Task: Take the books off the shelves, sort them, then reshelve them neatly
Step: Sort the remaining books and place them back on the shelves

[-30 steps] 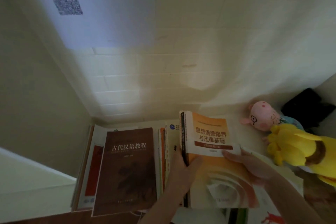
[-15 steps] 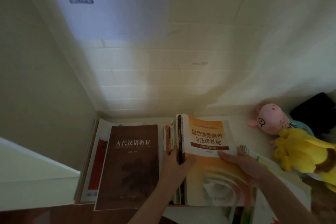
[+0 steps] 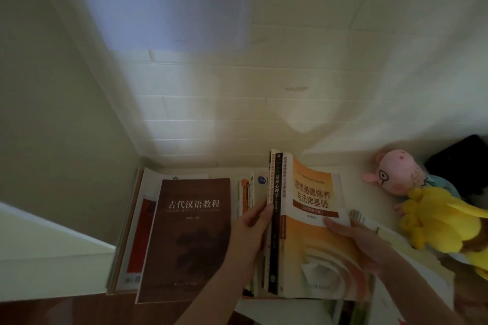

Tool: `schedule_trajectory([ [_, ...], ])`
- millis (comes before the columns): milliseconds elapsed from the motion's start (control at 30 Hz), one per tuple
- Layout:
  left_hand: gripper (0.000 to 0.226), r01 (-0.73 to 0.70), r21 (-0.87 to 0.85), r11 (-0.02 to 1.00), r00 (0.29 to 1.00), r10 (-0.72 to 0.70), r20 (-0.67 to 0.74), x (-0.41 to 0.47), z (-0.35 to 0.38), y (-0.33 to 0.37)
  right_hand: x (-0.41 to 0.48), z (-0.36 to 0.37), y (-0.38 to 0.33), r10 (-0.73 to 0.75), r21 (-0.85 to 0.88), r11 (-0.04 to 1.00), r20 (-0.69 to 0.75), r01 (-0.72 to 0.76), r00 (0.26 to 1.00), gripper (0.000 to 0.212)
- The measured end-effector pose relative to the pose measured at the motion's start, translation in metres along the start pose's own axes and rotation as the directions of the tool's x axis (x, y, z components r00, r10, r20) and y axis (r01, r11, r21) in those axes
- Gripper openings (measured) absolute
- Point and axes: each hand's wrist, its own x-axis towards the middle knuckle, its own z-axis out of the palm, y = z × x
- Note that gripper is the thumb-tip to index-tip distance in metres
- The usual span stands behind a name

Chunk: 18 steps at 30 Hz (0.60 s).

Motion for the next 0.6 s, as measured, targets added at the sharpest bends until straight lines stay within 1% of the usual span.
schedule_trajectory([
  [67, 0.040, 0.016, -0.040, 0.999, 1.000, -0.017, -0.008, 0.002, -0.002, -0.004, 0.000, -0.001, 0.001, -0.010, 0.016, 1.000, 0.000, 0.010, 1.000, 0.068],
  [100, 0.043, 0.008, -0.048, 0.999, 1.000, -0.009, -0.017, 0.002, -0.003, -0.006, -0.001, 0.000, 0.000, -0.012, 0.023, 1.000, 0.003, 0.012, 1.000, 0.066],
  [200, 0.034, -0.059, -0.028, 0.998, 0.997, 0.058, -0.046, 0.003, -0.005, -0.008, 0.000, -0.003, -0.001, -0.007, 0.038, 0.999, 0.010, 0.006, 1.000, 0.051],
  [233, 0.030, -0.089, 0.005, 0.996, 0.995, 0.089, -0.049, 0.003, -0.006, -0.008, 0.000, -0.001, -0.001, -0.003, 0.038, 0.999, 0.016, 0.003, 1.000, 0.051],
  [267, 0.027, -0.122, 0.050, 0.991, 0.991, 0.124, -0.044, 0.003, -0.007, -0.008, 0.000, -0.002, -0.001, -0.002, 0.032, 0.999, 0.019, 0.002, 1.000, 0.055],
  [367, 0.020, -0.186, 0.144, 0.972, 0.980, 0.195, -0.051, 0.000, -0.007, -0.007, 0.001, -0.001, 0.001, -0.001, 0.009, 1.000, 0.040, 0.000, 0.999, 0.087],
  [400, 0.020, -0.182, 0.165, 0.969, 0.980, 0.193, -0.048, -0.001, -0.007, -0.007, 0.002, -0.002, 0.002, -0.004, 0.007, 1.000, 0.041, 0.004, 0.999, 0.090],
  [433, 0.021, -0.176, 0.193, 0.965, 0.982, 0.185, -0.031, -0.002, -0.007, -0.008, 0.003, -0.003, 0.003, -0.005, 0.005, 1.000, 0.040, 0.005, 0.999, 0.086],
  [500, 0.023, -0.173, 0.277, 0.945, 0.985, 0.170, 0.035, -0.002, -0.008, -0.009, 0.002, -0.005, 0.004, -0.004, 0.014, 1.000, 0.020, 0.004, 1.000, 0.069],
  [533, 0.025, -0.169, 0.307, 0.937, 0.985, 0.153, 0.074, -0.001, -0.009, -0.009, 0.003, -0.007, 0.004, 0.000, 0.025, 1.000, 0.004, -0.001, 1.000, 0.067],
  [600, 0.033, -0.137, 0.325, 0.936, 0.986, 0.096, 0.138, 0.000, -0.014, -0.005, 0.004, -0.009, 0.005, 0.012, 0.022, 1.000, -0.005, -0.012, 1.000, 0.082],
])
